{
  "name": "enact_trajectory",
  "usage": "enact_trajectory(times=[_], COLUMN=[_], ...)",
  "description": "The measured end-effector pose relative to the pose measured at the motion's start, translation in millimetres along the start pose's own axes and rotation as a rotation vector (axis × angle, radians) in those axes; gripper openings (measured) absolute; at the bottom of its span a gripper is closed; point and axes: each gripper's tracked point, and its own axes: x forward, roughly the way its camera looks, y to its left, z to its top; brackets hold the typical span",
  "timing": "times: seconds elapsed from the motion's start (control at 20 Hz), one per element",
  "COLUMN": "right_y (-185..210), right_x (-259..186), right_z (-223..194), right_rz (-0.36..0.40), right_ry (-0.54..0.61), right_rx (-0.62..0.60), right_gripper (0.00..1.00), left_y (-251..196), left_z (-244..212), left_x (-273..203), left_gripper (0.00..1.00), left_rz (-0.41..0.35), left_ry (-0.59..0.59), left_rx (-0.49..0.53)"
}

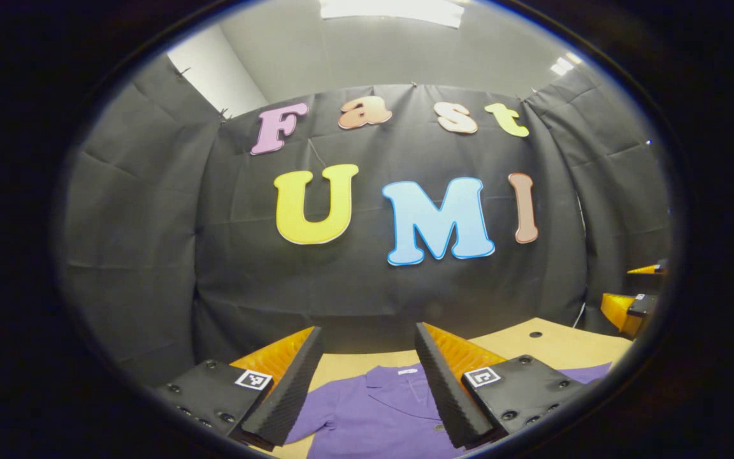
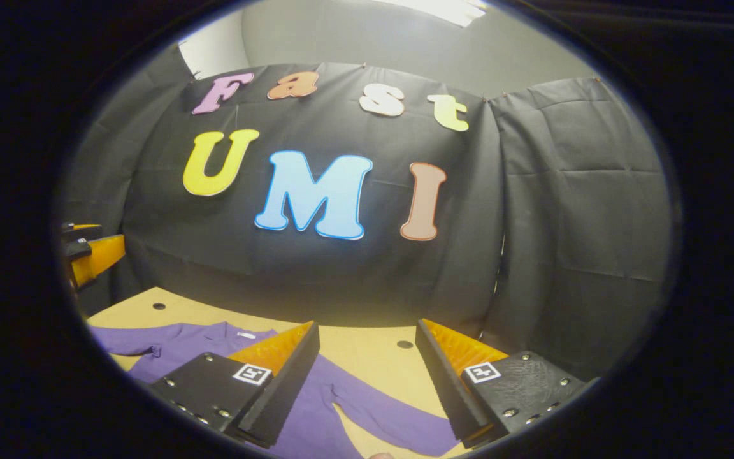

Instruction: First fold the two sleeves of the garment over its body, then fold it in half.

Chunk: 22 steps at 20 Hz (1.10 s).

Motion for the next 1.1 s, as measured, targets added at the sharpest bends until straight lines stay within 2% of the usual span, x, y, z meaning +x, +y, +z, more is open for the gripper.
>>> enact_trajectory(times=[0.2,0.45,0.6,0.9,1.1], right_y=[-11,-45,-68,-97,-112], right_x=[6,12,13,3,-3], right_z=[-20,-65,-104,-192,-234], right_rz=[-0.017,-0.096,-0.162,-0.249,-0.304], right_ry=[0.049,0.18,0.293,0.531,0.634], right_rx=[0.019,0.058,0.091,0.218,0.281], right_gripper=[0.94,0.95,0.95,0.95,0.95], left_y=[-2,-5,1,11,20], left_z=[-2,-4,-11,-25,-30], left_x=[2,1,0,-8,-16], left_gripper=[0.95,0.94,0.95,0.95,0.95], left_rz=[0.01,0.013,0.034,0.059,0.073], left_ry=[0.004,0.007,0.024,0.069,0.087], left_rx=[0.005,0.004,0.004,-0.008,-0.021])
